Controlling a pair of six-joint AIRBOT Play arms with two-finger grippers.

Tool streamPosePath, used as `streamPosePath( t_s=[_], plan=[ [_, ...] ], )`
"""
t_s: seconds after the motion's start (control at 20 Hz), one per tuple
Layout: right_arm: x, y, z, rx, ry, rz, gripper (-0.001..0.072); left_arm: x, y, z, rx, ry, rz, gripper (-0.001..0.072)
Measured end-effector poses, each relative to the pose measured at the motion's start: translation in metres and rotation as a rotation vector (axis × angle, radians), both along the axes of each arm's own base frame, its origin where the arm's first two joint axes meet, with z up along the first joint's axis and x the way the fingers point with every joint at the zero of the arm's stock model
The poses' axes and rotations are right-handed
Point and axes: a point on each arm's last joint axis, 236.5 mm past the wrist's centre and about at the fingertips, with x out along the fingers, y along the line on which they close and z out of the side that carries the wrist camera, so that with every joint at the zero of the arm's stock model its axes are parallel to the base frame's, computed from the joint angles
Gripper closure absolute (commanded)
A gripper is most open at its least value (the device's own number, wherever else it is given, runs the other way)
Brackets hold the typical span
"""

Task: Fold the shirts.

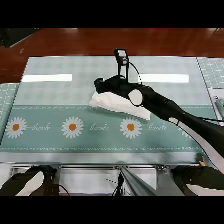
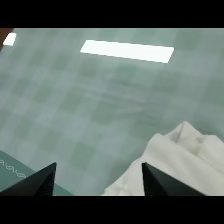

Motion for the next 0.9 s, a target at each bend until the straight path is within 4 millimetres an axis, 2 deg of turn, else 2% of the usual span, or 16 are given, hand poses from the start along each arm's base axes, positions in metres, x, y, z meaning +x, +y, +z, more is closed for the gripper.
streamPosePath(
  t_s=[0.05,0.15,0.25,0.3,0.35,0.4,0.45,0.5,0.6,0.65,0.7,0.75,0.9],
  plan=[
    [0.002,-0.004,0.008,0.013,-0.009,-0.01,0.0122,-0.001,0.0,-0.001,0.003,0.006,-0.002,0.0684],
    [0.009,-0.024,0.025,0.005,-0.025,-0.027,0.0122,-0.001,0.002,-0.004,0.019,0.01,0.003,0.0684],
    [0.011,-0.061,0.038,-0.083,-0.032,-0.024,0.0124,0.001,0.007,-0.012,0.055,0.018,0.02,0.0683],
    [0.011,-0.088,0.038,-0.163,-0.023,-0.023,0.0131,0.003,0.012,-0.016,0.08,0.021,0.034,0.0681],
    [0.009,-0.124,0.035,-0.274,-0.003,-0.031,0.0147,0.006,0.017,-0.022,0.113,0.026,0.053,0.0634],
    [0.005,-0.167,0.026,-0.404,0.04,-0.051,0.0147,0.008,0.024,-0.029,0.147,0.031,0.073,0.047],
    [0.0,-0.212,0.014,-0.522,0.102,-0.084,0.0144,0.01,0.03,-0.034,0.177,0.036,0.091,0.027],
    [-0.008,-0.263,0.002,-0.624,0.18,-0.137,0.0116,0.012,0.036,-0.039,0.208,0.043,0.11,0.0165],
    [-0.034,-0.338,-0.027,-0.681,0.373,-0.233,0.011,0.015,0.046,-0.048,0.251,0.061,0.14,0.0161],
    [-0.047,-0.354,-0.042,-0.622,0.467,-0.261,0.011,0.016,0.051,-0.051,0.269,0.072,0.158,0.0161],
    [-0.06,-0.361,-0.058,-0.529,0.555,-0.281,0.011,0.017,0.055,-0.054,0.284,0.08,0.174,0.0161],
    [-0.069,-0.361,-0.072,-0.432,0.617,-0.293,0.011,0.017,0.058,-0.057,0.293,0.092,0.185,0.0162],
    [-0.076,-0.339,-0.099,-0.157,0.718,-0.299,0.011,0.016,0.065,-0.064,0.314,0.122,0.207,0.0162]
  ],
)
